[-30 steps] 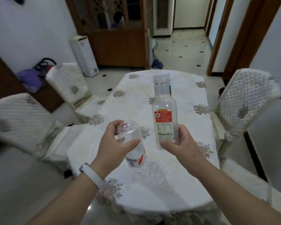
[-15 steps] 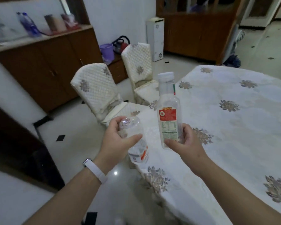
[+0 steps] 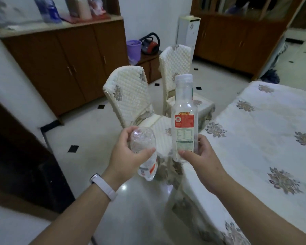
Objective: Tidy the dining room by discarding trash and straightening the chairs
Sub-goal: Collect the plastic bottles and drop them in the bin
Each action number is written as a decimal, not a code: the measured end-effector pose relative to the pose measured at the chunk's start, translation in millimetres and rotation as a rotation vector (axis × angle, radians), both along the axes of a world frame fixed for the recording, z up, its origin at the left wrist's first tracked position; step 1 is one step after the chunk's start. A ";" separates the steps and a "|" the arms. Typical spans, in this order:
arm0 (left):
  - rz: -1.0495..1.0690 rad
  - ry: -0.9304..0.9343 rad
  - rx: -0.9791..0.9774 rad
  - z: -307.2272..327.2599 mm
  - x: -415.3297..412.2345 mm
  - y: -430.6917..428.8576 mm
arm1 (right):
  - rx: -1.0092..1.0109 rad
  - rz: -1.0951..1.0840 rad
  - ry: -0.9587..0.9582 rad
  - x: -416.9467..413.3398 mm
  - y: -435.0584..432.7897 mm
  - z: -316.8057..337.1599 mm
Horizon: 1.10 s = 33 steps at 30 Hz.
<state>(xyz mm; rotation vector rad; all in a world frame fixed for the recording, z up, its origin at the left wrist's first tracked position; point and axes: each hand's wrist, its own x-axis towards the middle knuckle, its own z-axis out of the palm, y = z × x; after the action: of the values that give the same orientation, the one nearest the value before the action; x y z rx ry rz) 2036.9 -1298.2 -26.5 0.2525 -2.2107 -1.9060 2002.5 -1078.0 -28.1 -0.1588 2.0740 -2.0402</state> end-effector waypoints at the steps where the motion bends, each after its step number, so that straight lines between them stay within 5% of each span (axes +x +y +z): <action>1: 0.001 0.009 -0.017 2.5 -6.5 -13.3 | -0.009 0.003 0.001 -4.6 -13.5 1.2; 33: 0.464 -0.025 -0.158 13.6 -301.4 -356.5 | 0.015 0.468 -0.021 -402.0 -384.6 -16.9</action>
<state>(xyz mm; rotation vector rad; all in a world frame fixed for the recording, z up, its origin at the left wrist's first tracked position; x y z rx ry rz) 1735.5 -1654.7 -12.9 0.6954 -2.0710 -1.4802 1600.5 -1462.6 -45.0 -0.5600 1.8218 -1.7310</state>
